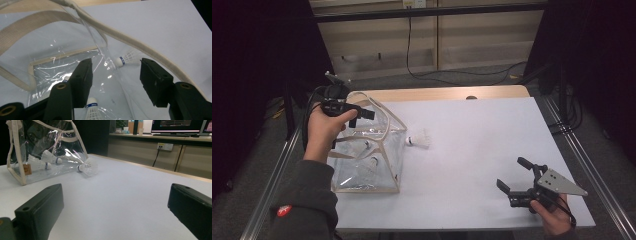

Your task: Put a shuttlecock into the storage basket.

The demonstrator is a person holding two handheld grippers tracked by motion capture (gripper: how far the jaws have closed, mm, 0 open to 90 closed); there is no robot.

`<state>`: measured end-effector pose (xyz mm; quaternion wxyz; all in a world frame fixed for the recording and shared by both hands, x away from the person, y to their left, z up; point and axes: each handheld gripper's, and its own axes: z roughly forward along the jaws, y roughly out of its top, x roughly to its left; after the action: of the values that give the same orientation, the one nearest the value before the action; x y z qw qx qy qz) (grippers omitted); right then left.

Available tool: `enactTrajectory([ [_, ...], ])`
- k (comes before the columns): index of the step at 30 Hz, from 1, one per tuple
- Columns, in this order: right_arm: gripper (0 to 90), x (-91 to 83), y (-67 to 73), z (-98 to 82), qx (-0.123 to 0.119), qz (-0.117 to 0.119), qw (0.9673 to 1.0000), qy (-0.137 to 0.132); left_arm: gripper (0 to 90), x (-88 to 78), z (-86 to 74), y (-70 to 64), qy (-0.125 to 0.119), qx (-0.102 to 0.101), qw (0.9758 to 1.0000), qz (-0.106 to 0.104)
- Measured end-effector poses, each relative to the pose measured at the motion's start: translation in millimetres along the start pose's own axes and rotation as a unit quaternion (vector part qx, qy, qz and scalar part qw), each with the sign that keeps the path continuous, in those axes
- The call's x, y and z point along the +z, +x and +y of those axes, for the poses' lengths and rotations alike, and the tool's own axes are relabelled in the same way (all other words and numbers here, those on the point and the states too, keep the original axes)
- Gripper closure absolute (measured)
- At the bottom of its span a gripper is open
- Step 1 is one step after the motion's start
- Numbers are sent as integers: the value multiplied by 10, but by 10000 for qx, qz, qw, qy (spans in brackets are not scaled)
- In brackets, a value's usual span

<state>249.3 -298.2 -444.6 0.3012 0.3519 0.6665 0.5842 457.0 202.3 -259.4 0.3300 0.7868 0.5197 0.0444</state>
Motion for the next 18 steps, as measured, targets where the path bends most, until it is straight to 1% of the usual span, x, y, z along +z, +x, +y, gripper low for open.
enactTrajectory([
  [3, 3, -1, 0, -2, 8, 1, 10000, 7, 414, -38, 17, -35, -50, 21, 10000, -5],
  [5, 3, -1, 1, -1, 0, -5, 10000, -8, 406, -59, 29, -61, -27, 60, 10000, -18],
  [8, 3, -2, 2, 0, 0, -3, 10000, -3, 388, -91, 48, -105, -60, 92, 9999, -61],
  [10, 3, 0, 3, 0, 7, -9, 10000, -7, 363, -107, 61, -133, -73, 89, 9999, -78],
  [12, 2, -2, 4, 0, 9, -12, 10000, -7, 355, -127, 74, -154, -67, 140, 9998, -86],
  [18, 3, -2, 5, 0, 6, -6, 10000, -11, 323, -162, 109, -216, -95, 178, 9997, -132],
])
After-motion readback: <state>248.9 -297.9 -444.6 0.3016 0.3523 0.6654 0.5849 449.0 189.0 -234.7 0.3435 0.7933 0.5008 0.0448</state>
